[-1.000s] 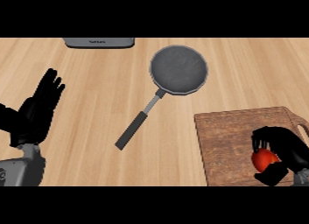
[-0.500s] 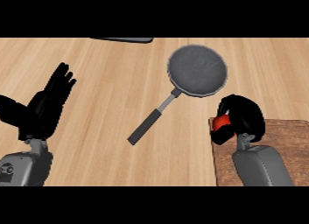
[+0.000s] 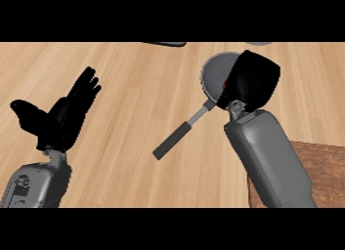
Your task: Pick the tomato from the cutting board and place it in the pan
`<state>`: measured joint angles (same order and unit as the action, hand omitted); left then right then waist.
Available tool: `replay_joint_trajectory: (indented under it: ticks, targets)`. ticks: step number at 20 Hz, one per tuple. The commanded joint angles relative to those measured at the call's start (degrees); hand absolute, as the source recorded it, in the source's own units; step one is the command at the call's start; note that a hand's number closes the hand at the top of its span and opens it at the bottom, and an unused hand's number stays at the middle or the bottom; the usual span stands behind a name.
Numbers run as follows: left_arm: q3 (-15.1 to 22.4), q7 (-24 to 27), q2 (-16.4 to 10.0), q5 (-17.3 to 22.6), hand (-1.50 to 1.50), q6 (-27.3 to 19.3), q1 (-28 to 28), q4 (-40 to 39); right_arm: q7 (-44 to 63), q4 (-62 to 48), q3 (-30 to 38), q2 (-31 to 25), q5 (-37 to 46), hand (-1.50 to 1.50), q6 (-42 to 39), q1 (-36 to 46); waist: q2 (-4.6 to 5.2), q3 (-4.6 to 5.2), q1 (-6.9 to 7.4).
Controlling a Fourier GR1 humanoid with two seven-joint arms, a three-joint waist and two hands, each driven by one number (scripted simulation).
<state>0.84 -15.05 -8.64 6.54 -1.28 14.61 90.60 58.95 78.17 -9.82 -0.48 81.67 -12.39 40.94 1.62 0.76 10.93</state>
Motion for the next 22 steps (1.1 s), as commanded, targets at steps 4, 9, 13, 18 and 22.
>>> replay_joint_trajectory:
  ticks: [4, 9, 13, 18, 22]
  targets:
    - [1.91, -0.42, 1.52, -1.09, 0.00, -0.55, 2.21, -0.96, 14.69, -11.72, 1.28, 0.45, 4.66, 1.50, -2.18, 18.38, 0.49, -0.31, 1.08]
    - [1.36, -0.28, 1.54, -1.39, 0.00, -1.09, 3.23, -2.25, 19.38, -19.70, 3.61, 0.45, 6.71, 1.50, 1.16, 25.26, 0.59, -0.43, -0.20]
    - [0.34, 0.21, 1.02, -0.77, 0.00, -0.90, 1.94, -1.47, 21.99, -25.50, 6.10, 0.45, 8.16, 1.50, 5.60, 27.33, 0.35, -0.53, -1.05]
    - [-1.74, 1.34, 0.37, -1.02, 0.00, -1.99, 1.87, -3.01, 21.74, -30.99, 8.18, 0.45, 8.76, 1.50, 11.71, 29.15, 0.07, -0.61, -4.21]
    - [-3.00, 0.28, -0.55, 0.07, 0.00, -1.41, 1.57, -2.76, 23.30, -32.63, 7.90, 0.45, 9.12, 1.50, 16.78, 27.96, -0.40, -0.68, -5.38]
